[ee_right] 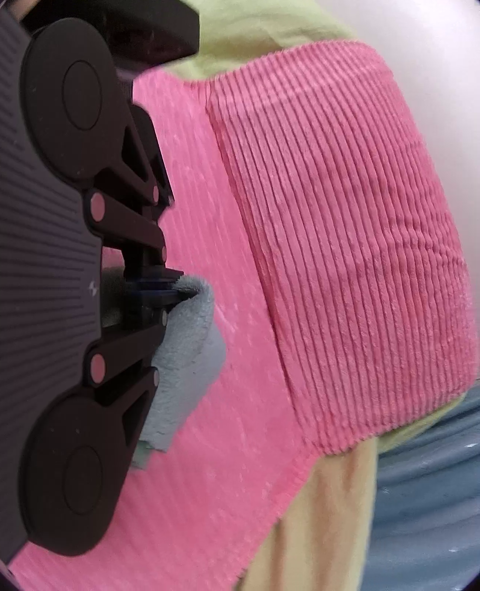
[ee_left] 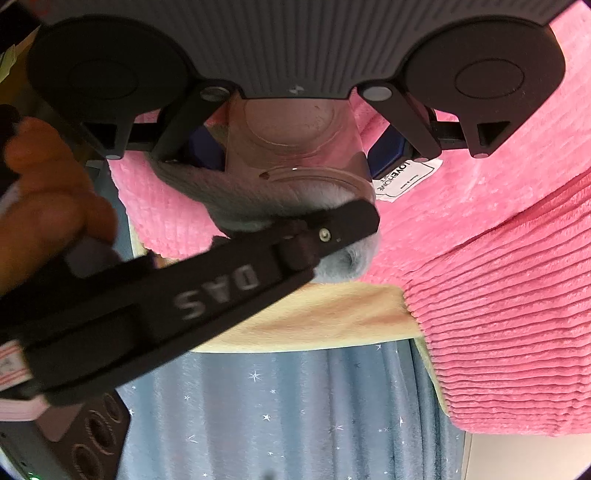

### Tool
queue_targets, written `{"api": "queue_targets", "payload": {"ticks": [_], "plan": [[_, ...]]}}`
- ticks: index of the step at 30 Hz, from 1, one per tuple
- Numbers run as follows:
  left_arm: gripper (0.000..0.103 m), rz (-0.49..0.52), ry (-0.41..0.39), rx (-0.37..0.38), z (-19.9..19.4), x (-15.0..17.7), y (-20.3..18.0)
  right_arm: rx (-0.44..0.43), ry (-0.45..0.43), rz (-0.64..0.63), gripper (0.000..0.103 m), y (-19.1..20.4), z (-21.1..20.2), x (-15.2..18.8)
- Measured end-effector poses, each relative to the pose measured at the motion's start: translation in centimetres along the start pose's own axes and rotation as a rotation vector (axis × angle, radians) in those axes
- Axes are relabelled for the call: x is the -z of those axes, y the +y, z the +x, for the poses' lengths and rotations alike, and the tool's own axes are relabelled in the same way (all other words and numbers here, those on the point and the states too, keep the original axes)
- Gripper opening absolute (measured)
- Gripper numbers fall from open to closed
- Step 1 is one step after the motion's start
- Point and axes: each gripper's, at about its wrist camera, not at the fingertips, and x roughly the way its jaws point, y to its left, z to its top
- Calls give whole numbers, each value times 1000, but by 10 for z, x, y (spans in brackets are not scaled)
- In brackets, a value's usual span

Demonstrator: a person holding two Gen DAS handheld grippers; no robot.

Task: Clean container
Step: 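Wipe the jar rim and inside with the cloth in the right tool, then rub the cloth around the jar rim with the right tool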

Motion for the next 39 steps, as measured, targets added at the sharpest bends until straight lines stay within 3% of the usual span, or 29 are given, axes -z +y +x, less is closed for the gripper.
{"api": "queue_targets", "payload": {"ticks": [12, 15, 20, 24, 28, 39], "plan": [[84, 16, -1, 8, 0, 1, -1, 115, 9, -75, 1, -1, -15, 1], [84, 21, 0, 6, 0, 1, -3, 105, 20, -68, 1, 0, -25, 6], [84, 14, 1, 5, 1, 1, -4, 16, 30, 4, 1, -2, -33, 12], [84, 14, 4, 4, 0, 1, -4, -67, 32, 74, 1, -2, -26, 15], [84, 14, 5, 1, 1, 0, -5, -94, 18, 110, 1, -2, -14, 14], [84, 19, 5, 5, 3, 0, -1, 13, -43, 40, 1, -5, 6, 4]]}}
